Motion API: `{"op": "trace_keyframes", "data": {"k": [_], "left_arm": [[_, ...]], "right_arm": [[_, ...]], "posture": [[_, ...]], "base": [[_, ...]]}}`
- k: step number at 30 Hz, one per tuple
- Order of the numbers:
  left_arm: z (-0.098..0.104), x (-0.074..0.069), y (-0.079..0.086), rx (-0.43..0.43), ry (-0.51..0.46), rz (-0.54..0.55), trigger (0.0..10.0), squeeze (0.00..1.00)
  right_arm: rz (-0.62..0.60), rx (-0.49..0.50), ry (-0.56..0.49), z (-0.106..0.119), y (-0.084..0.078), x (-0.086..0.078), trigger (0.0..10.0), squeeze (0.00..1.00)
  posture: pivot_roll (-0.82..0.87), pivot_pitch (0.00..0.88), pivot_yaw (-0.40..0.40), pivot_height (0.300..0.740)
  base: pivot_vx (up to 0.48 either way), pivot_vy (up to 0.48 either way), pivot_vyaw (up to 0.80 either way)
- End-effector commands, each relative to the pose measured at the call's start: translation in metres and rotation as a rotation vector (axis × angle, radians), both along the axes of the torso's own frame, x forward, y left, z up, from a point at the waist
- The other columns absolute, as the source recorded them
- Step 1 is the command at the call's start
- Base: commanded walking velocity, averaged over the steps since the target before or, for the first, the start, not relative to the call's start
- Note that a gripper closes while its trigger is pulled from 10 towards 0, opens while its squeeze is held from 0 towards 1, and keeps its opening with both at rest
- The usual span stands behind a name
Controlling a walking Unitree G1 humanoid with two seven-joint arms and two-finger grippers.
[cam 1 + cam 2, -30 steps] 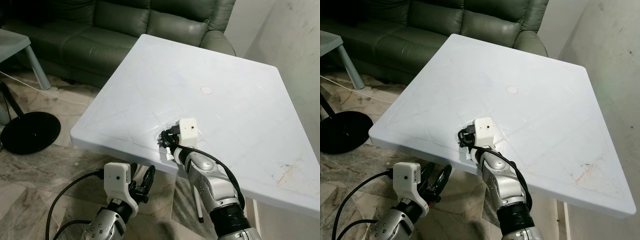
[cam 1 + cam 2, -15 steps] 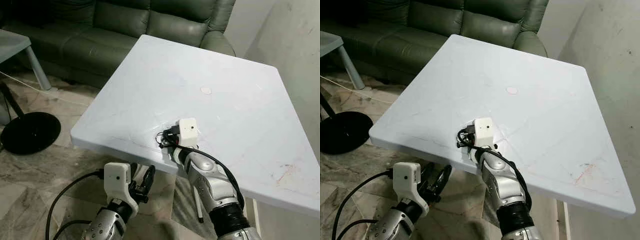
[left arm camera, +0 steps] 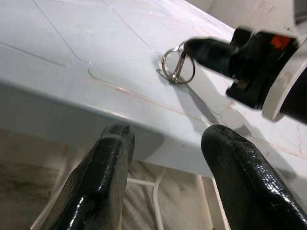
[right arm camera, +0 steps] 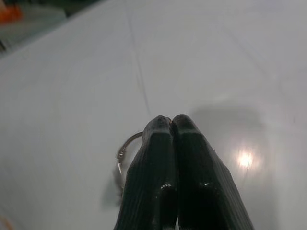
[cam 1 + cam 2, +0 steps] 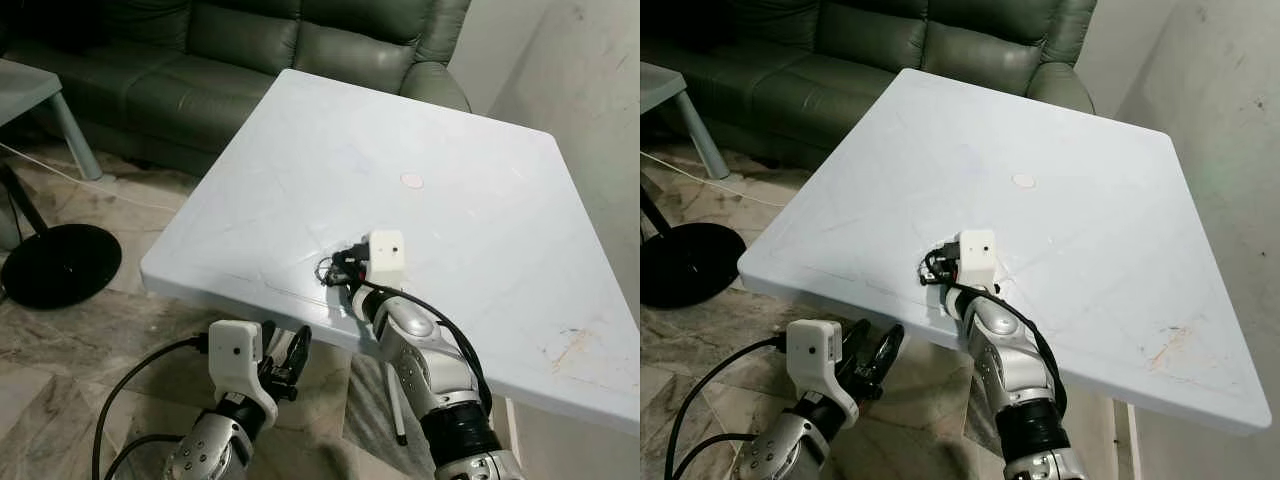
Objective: Hang keys on a hook
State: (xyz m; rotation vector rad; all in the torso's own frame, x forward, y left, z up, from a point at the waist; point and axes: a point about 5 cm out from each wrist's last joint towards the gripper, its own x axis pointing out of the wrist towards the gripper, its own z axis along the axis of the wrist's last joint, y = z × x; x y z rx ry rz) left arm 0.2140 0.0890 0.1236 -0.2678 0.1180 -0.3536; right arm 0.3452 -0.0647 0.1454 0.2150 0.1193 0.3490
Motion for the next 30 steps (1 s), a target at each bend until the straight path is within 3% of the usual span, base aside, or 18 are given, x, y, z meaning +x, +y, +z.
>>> {"op": "trace_keyframes", "data": {"k": [1, 4, 5, 9, 10, 14, 15, 16, 17, 18, 19, 20, 21, 22, 23, 24, 25, 30], "left_arm": [[0.000, 0.000, -0.002, -0.004, 0.001, 0.000, 10.0, 0.00], [0.000, 0.003, -0.002, -0.005, -0.002, -0.003, 10.0, 0.00], [0.000, 0.004, -0.002, -0.005, -0.003, -0.003, 10.0, 0.00], [0.000, 0.008, -0.003, -0.004, -0.009, -0.004, 10.0, 0.00], [0.000, 0.010, -0.004, -0.001, -0.014, -0.006, 10.0, 0.00], [0.001, 0.015, -0.005, 0.004, -0.025, -0.008, 10.0, 0.00], [0.001, 0.017, -0.005, 0.006, -0.029, -0.007, 10.0, 0.00], [0.002, 0.020, -0.005, 0.008, -0.034, -0.006, 10.0, 0.00], [0.003, 0.023, -0.004, 0.011, -0.040, -0.005, 10.0, 0.00], [0.003, 0.025, -0.004, 0.012, -0.045, -0.006, 10.0, 0.00], [0.004, 0.027, -0.004, 0.014, -0.051, -0.008, 10.0, 0.00], [0.005, 0.029, -0.005, 0.015, -0.058, -0.011, 10.0, 0.00], [0.005, 0.032, -0.005, 0.017, -0.062, -0.014, 10.0, 0.00], [0.006, 0.034, -0.005, 0.018, -0.066, -0.015, 10.0, 0.00], [0.006, 0.036, -0.005, 0.021, -0.072, -0.017, 10.0, 0.00], [0.006, 0.036, -0.005, 0.021, -0.072, -0.017, 10.0, 0.00], [0.007, 0.041, -0.005, 0.028, -0.079, -0.015, 10.0, 0.00], [0.009, 0.053, 0.000, 0.042, -0.093, 0.020, 10.0, 0.00]], "right_arm": [[-0.027, 0.040, -0.019, 0.004, -0.005, 0.002, 0.0, 0.00], [-0.036, 0.072, -0.050, 0.009, -0.009, 0.004, 0.0, 0.00], [-0.050, 0.078, -0.052, 0.011, -0.011, 0.006, 2.7, 0.00], [-0.099, 0.076, -0.083, 0.017, -0.019, 0.009, 2.5, 0.00], [-0.121, 0.071, -0.089, 0.019, -0.022, 0.011, 4.3, 0.00], [-0.171, 0.061, -0.099, 0.023, -0.029, 0.015, 4.6, 0.00], [-0.191, 0.046, -0.098, 0.024, -0.031, 0.017, 4.6, 0.00], [-0.223, 0.021, -0.095, 0.025, -0.035, 0.018, 3.7, 0.00], [-0.251, -0.001, -0.090, 0.025, -0.038, 0.020, 1.3, 0.00], [-0.273, -0.014, -0.086, 0.025, -0.040, 0.021, 1.1, 0.00], [-0.317, -0.048, -0.087, 0.027, -0.044, 0.023, 1.8, 0.00], [-0.352, -0.084, -0.091, 0.028, -0.048, 0.024, 1.3, 0.00], [-0.391, -0.121, -0.090, 0.029, -0.051, 0.025, 3.1, 0.00], [-0.420, -0.148, -0.087, 0.030, -0.054, 0.026, 4.1, 0.00], [-0.448, -0.195, -0.077, 0.029, -0.058, 0.028, 7.9, 0.00], [-0.448, -0.195, -0.077, 0.029, -0.058, 0.028, 7.9, 0.00], [-0.476, -0.237, -0.059, 0.029, -0.063, 0.030, 10.0, 0.00], [-0.468, -0.188, -0.105, 0.034, -0.068, 0.028, 10.0, 0.00]], "posture": [[0.17, 0.164, -0.155, 0.740], [0.17, 0.157, -0.152, 0.740], [0.16, 0.156, -0.152, 0.740], [0.16, 0.145, -0.148, 0.740], [0.15, 0.138, -0.146, 0.740], [0.15, 0.127, -0.142, 0.740], [0.14, 0.122, -0.140, 0.740], [0.14, 0.114, -0.138, 0.740], [0.14, 0.113, -0.137, 0.740], [0.13, 0.106, -0.135, 0.740], [0.13, 0.102, -0.133, 0.740], [0.13, 0.098, -0.131, 0.740], [0.12, 0.089, -0.128, 0.740], [0.12, 0.089, -0.128, 0.740], [0.12, 0.084, -0.125, 0.740], [0.12, 0.084, -0.125, 0.740], [0.11, 0.068, -0.123, 0.740], [0.10, 0.053, -0.118, 0.740]], "base": [[0.000, 0.000, 0.00], [0.000, 0.000, 0.00], [0.000, 0.000, 0.00], [0.000, 0.000, 0.00], [0.000, 0.000, 0.00], [0.000, 0.000, 0.00], [0.000, 0.000, 0.00], [0.000, 0.000, 0.00], [0.000, 0.000, 0.00], [0.000, 0.000, 0.00], [0.000, 0.000, 0.00], [0.000, 0.000, 0.00], [0.000, 0.000, 0.00], [0.000, 0.000, 0.00], [0.000, 0.000, 0.00], [0.000, 0.000, 0.00], [0.000, 0.000, 0.00], [0.000, 0.000, 0.00]]}}
